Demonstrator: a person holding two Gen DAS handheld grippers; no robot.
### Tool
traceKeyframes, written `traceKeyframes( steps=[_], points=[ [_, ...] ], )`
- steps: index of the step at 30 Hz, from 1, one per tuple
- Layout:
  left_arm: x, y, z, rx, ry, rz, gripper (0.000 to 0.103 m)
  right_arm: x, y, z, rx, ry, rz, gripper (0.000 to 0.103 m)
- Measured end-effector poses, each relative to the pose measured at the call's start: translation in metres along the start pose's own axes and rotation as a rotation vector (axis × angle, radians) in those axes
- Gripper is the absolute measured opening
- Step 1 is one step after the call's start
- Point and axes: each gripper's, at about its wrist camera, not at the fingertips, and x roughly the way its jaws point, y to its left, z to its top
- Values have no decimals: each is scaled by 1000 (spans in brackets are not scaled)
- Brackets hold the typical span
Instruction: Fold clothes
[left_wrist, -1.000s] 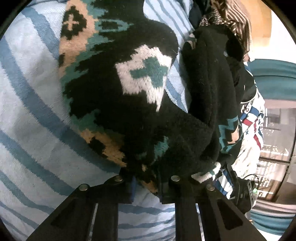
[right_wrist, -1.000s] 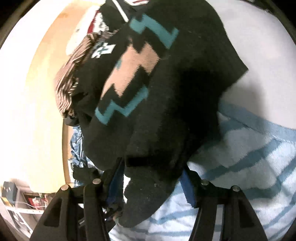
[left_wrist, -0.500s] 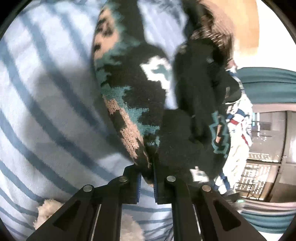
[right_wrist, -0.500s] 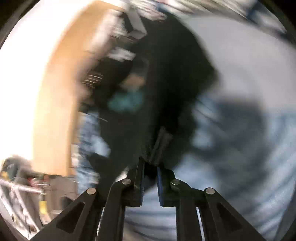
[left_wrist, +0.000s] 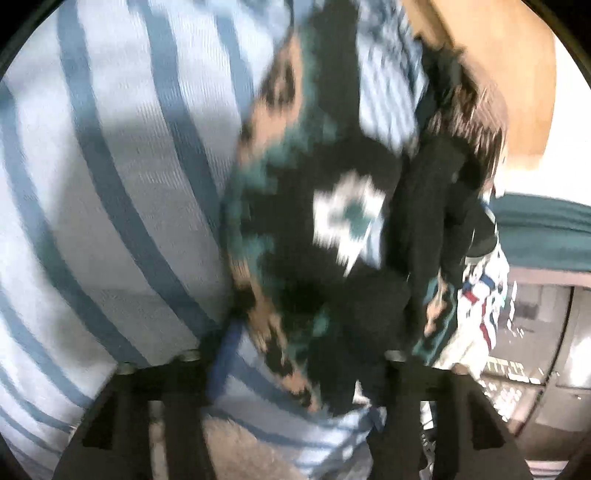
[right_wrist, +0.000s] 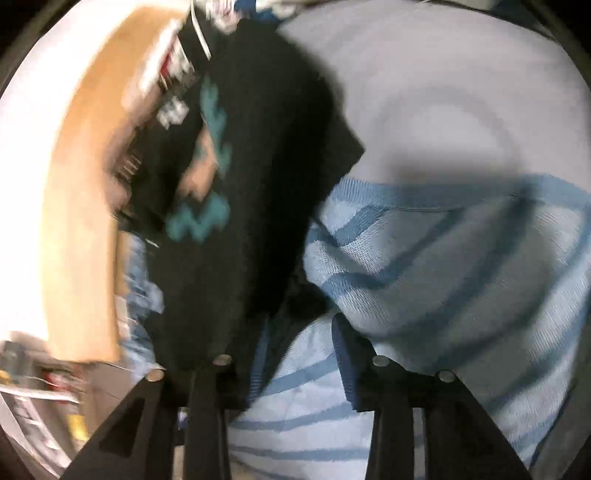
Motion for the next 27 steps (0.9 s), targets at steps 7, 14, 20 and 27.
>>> traceKeyframes(
  steps=[7, 14, 20, 27],
  points=[
    [-33, 8, 34, -45, -163, 134, 67, 33, 83, 24, -229, 16, -124, 47],
    [-3, -9, 49, 15, -111, 110, 59, 42, 90, 37, -187, 69, -27, 8],
    [-5, 6, 35, 13, -133, 85, 6, -44, 7, 22, 122, -15, 95, 6],
    [-11, 7, 16, 71, -104, 94, 6, -30, -51, -37, 222, 78, -79, 1]
  ],
)
